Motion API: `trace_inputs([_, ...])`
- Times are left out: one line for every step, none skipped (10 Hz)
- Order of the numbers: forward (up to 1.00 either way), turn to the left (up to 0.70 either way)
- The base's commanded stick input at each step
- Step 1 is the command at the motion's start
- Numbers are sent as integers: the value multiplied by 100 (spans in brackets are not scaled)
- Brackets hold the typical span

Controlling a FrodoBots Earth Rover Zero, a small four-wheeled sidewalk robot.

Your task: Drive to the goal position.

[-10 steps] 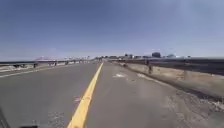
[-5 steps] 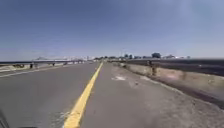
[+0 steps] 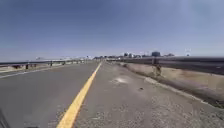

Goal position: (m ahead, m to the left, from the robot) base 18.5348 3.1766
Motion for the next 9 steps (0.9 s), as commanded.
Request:
trace_inputs([85,0])
trace_inputs([85,0])
trace_inputs([85,0])
trace_inputs([85,0])
trace_inputs([85,0])
trace_inputs([85,0])
trace_inputs([85,0])
trace_inputs([85,0])
trace_inputs([85,0])
